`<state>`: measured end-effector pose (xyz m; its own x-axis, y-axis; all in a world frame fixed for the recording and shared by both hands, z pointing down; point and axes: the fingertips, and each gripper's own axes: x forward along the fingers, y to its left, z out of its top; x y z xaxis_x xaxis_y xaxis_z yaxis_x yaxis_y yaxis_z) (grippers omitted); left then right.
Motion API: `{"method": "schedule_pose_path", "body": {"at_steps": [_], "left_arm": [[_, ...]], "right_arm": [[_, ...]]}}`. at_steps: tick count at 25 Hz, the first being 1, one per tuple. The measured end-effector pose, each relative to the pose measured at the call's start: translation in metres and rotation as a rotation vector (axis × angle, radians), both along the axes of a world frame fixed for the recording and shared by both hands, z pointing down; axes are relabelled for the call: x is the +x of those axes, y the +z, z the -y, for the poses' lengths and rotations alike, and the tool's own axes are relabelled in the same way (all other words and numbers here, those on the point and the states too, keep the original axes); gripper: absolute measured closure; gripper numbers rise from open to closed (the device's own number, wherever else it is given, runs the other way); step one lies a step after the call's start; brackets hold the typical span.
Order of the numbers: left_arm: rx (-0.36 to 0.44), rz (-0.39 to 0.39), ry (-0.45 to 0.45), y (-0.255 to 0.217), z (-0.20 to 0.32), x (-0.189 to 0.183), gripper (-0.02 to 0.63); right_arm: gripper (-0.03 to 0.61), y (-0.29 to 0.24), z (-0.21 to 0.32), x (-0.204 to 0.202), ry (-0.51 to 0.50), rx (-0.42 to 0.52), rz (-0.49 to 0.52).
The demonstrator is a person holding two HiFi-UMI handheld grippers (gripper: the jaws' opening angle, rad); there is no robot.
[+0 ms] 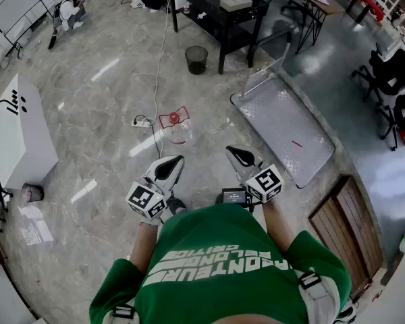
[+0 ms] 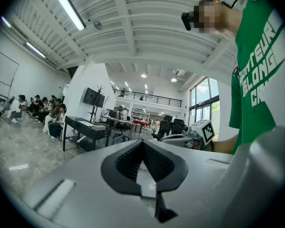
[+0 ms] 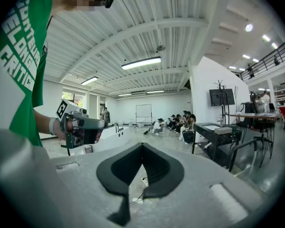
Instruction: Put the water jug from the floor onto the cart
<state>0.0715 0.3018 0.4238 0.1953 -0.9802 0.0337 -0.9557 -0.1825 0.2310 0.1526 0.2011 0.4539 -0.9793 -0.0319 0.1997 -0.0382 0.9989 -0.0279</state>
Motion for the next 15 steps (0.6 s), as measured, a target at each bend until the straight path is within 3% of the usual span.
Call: {"method": "schedule_pose_path", "body": {"at_steps": [15], "left_arm": [[0.005,-0.01,-0.01,-0.002,0.041,0.035,0.598]], "right_arm": [[0.586,-0.001,0.037,0.03,0.003,0.017,0.009]]}}
